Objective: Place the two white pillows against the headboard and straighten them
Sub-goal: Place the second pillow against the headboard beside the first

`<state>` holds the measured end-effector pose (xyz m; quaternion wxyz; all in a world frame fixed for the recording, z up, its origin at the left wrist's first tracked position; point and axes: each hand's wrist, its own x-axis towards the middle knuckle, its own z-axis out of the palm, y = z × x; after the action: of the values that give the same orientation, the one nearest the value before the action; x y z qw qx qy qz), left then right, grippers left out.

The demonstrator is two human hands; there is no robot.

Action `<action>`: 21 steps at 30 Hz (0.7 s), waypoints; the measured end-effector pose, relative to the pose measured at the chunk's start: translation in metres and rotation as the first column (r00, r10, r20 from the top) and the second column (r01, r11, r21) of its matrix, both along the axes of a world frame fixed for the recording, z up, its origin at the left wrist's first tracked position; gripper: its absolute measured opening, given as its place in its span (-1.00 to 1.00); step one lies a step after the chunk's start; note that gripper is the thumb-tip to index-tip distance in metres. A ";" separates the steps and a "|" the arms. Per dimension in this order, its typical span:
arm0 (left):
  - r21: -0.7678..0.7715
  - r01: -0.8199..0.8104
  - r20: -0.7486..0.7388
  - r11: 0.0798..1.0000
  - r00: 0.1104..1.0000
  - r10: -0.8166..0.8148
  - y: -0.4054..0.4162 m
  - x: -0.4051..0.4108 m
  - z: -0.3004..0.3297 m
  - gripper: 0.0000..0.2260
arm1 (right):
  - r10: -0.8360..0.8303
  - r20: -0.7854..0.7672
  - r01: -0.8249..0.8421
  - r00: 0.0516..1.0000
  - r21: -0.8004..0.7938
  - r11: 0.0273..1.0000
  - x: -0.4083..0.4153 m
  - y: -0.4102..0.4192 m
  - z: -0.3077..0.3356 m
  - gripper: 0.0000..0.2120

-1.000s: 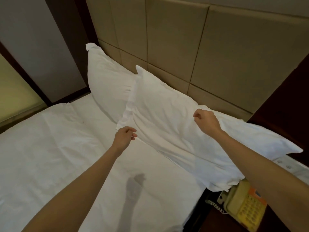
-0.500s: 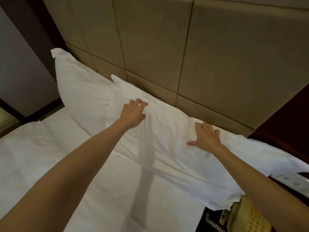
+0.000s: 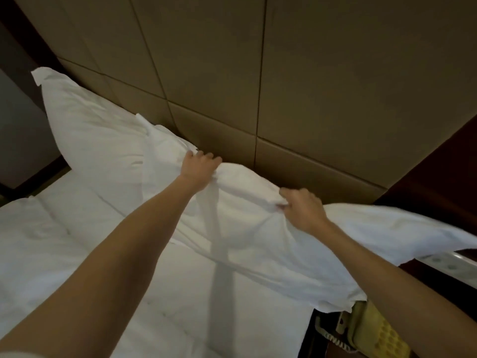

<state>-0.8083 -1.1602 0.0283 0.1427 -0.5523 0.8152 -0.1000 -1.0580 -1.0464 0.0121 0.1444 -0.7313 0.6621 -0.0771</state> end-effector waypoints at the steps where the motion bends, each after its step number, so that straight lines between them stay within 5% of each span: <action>1: -0.021 -0.027 -0.076 0.999 0.997 0.025 -0.002 0.002 0.009 -0.67 | -0.007 0.055 0.008 0.998 -0.030 1.000 0.002 -0.005 0.019 -0.94; 8: -0.274 -0.148 -0.504 0.950 0.864 -0.011 -0.012 0.012 0.065 -0.82 | -0.083 0.177 0.128 0.981 -0.266 0.955 0.014 -0.022 0.099 -0.76; 11: -0.287 -0.232 -0.637 0.930 0.771 -0.005 -0.010 0.005 0.054 -0.80 | -0.150 0.181 0.190 0.972 -0.231 0.954 0.005 -0.022 0.085 -0.73; 16: -0.006 -0.172 -0.439 0.985 0.886 0.152 0.000 -0.013 0.007 -0.71 | -0.135 -0.064 0.140 0.989 0.082 0.987 -0.025 0.002 0.009 -0.77; 21: 0.109 -0.063 -0.402 0.992 0.910 0.102 -0.004 -0.008 -0.008 -0.62 | -0.152 -0.160 0.152 0.975 -0.012 0.988 -0.048 0.018 -0.012 -0.59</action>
<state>-0.8168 -1.1642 0.0201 0.0000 -0.5877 0.8067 0.0616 -1.1058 -1.0280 0.0003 0.0844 -0.6824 0.7255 -0.0286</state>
